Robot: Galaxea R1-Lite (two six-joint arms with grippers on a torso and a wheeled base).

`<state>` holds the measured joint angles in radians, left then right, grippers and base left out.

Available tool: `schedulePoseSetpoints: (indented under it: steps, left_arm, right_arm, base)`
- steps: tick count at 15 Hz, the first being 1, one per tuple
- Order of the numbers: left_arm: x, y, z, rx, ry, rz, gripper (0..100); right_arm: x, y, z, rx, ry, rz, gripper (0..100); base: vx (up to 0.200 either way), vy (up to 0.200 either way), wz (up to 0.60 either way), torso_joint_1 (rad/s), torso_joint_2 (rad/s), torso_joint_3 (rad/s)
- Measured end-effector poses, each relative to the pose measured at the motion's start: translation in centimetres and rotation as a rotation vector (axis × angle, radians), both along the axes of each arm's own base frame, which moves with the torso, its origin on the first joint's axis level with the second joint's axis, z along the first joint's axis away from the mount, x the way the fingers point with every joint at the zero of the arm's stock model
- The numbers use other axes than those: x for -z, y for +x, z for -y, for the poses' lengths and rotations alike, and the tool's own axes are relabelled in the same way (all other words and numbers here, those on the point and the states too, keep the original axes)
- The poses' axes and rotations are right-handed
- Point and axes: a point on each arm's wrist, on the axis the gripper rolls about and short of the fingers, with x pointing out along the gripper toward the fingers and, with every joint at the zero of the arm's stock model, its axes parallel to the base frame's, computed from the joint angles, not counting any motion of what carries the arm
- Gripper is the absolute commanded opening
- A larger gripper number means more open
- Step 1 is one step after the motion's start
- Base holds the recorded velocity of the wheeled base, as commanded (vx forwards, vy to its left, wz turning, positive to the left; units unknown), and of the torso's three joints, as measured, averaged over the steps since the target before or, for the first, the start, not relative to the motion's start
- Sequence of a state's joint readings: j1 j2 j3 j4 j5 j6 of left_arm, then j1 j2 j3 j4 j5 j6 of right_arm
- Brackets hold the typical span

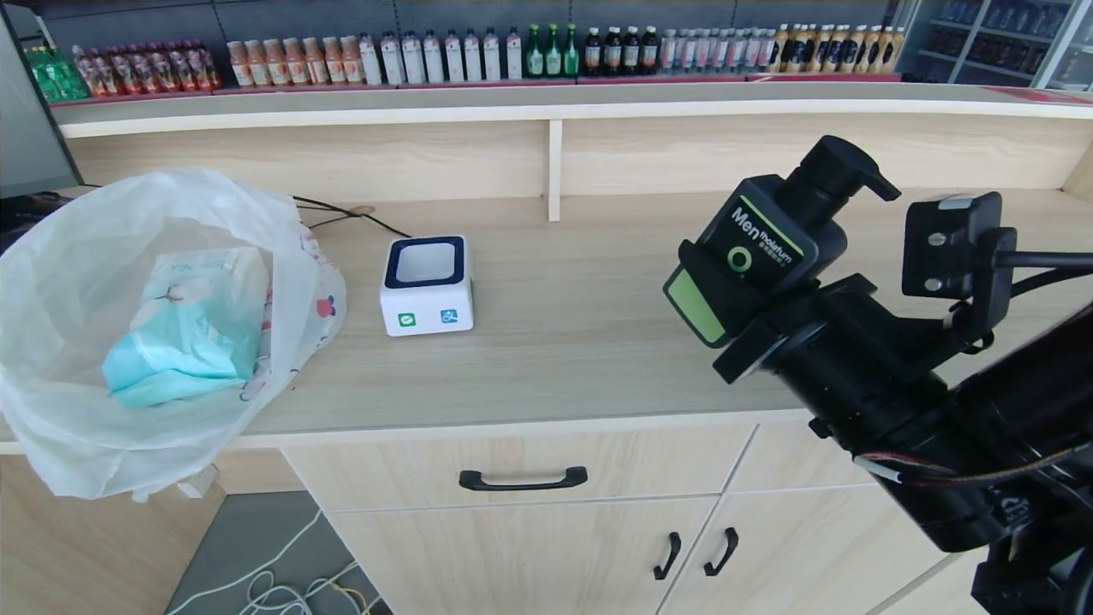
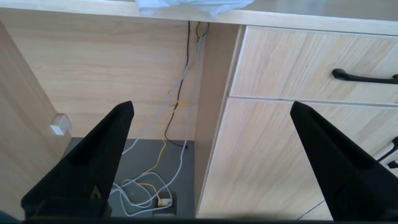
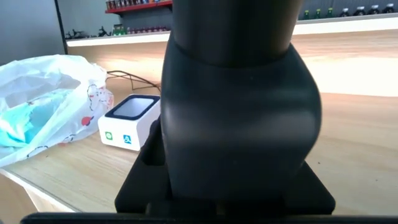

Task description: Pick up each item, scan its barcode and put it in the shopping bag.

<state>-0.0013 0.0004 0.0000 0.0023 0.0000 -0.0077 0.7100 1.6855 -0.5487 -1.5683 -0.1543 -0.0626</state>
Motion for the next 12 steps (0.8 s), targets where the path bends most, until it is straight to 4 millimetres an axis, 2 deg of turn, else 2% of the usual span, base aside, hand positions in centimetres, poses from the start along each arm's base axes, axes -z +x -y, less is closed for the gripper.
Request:
schedulePoseSetpoints:
  steps: [12]
  left_arm:
    - [-0.01, 0.00, 0.00, -0.001, 0.000, 0.001, 100]
  right_arm:
    - [-0.05, -0.49, 0.49, 0.004, -0.001, 0.000, 0]
  base:
    - [0.000, 0.200, 0.00, 0.002, 0.00, 0.002]
